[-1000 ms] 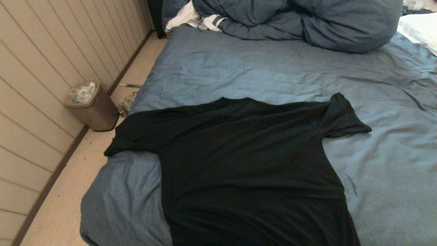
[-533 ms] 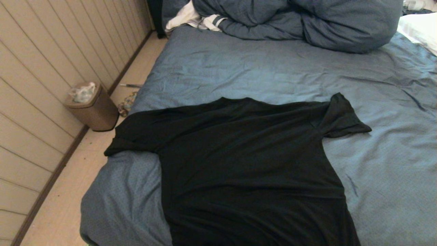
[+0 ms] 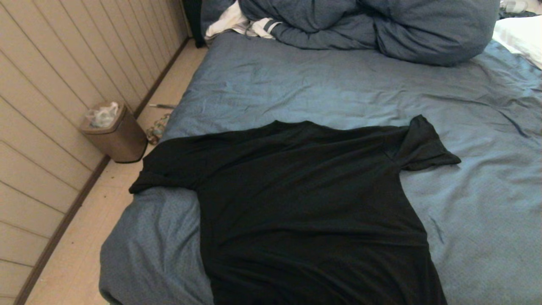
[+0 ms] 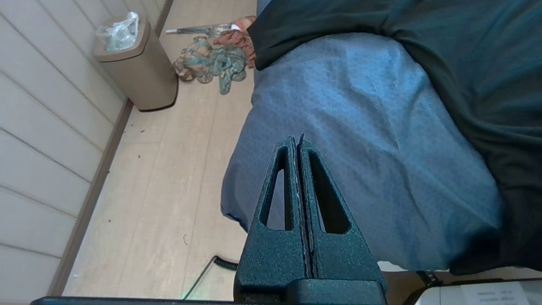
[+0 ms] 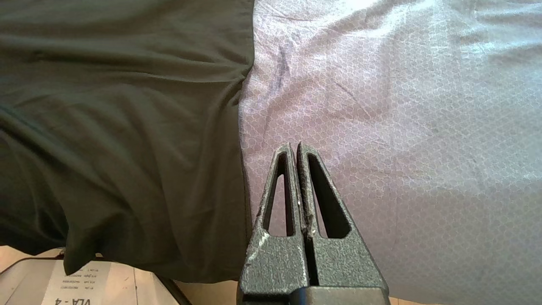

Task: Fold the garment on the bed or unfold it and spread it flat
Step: Fold the black T-shirt

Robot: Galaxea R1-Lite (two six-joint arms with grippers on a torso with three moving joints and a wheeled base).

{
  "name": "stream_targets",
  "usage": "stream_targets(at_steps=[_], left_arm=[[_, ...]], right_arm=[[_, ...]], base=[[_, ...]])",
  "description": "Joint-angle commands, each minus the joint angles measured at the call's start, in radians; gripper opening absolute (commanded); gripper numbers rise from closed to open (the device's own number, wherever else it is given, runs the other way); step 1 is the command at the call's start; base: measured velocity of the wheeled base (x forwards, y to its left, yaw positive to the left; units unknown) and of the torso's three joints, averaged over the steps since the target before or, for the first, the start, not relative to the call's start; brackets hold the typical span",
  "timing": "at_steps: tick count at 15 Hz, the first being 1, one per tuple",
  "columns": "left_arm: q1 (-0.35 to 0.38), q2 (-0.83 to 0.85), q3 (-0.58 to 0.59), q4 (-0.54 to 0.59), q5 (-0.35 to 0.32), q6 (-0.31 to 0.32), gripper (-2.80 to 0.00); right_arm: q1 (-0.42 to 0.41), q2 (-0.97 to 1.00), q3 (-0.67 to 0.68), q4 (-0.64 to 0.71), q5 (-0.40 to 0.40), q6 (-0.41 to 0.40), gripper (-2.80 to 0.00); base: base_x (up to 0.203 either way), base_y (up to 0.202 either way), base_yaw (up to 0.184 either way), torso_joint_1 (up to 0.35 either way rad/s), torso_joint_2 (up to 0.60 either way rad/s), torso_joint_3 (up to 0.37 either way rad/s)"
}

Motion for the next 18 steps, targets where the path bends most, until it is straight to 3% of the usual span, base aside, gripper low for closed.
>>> stream_targets(at_steps=[1,7,18], left_arm=[[0.000,0.001,0.038,-0.001,0.011,-0.001,-2.80],[0.000,0.001,0.038,-0.004,0.026,-0.046,-2.80],[0.000,0.001,0.038,-0.004,0.030,-0.050,-2.80]], right_arm=[[0.000,0.003,0.000,0.001,0.001,0.008,-2.80],[0.000,0.003,0.000,0.001,-0.001,0.009,-2.80],[0.000,0.003,0.000,-0.001,-0.001,0.012,-2.80]], base=[[0.000,0.000,0.000,0.000,0.00,0.000],[0.000,0.000,0.000,0.000,0.00,0.000],[0.000,0.000,0.000,0.000,0.00,0.000]])
